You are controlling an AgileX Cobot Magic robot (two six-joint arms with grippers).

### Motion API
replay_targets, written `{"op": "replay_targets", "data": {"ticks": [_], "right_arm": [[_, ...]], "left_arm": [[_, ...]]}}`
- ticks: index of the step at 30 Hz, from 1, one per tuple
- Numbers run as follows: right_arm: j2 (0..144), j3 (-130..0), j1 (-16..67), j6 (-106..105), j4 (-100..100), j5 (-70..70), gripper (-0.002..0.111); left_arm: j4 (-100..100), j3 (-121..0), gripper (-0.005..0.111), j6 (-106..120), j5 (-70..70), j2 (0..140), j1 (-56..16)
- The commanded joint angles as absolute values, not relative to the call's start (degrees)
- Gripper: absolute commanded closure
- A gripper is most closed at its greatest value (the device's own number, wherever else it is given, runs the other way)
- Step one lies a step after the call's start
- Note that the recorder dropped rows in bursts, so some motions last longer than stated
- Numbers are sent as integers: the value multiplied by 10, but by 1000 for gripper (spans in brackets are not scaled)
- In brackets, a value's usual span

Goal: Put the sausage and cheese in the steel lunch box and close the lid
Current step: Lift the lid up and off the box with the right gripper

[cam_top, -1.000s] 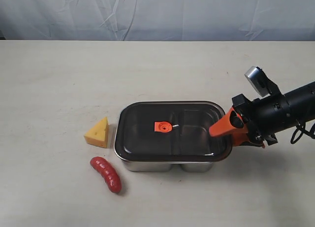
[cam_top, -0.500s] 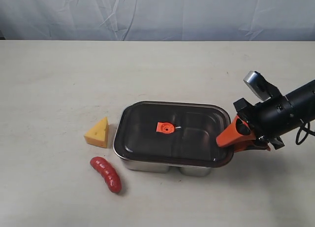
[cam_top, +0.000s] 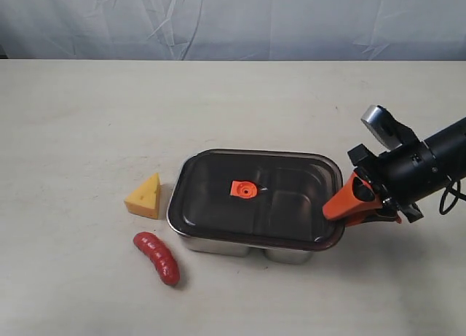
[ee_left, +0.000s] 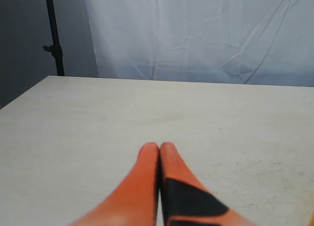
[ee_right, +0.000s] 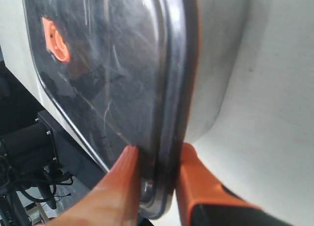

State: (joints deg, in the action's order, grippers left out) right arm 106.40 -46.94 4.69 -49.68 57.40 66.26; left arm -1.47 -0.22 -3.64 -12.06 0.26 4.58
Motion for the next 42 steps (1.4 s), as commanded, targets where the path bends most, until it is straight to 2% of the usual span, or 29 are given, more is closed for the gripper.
{"op": "replay_targets", "data": {"ticks": [1, 14, 35, 42], "right_arm": [[1049, -472, 47, -497, 566, 669, 109], [970, -472, 47, -500, 563, 674, 109], [901, -472, 46, -571, 708, 685, 109], [850, -484, -5, -571, 704, 635, 109]], "left_arm": [[-17, 0, 107, -39, -117, 0, 43], [-17, 0, 107, -39, -117, 0, 43], [-17, 0, 107, -39, -117, 0, 43], [-17, 0, 107, -39, -117, 0, 43]]}}
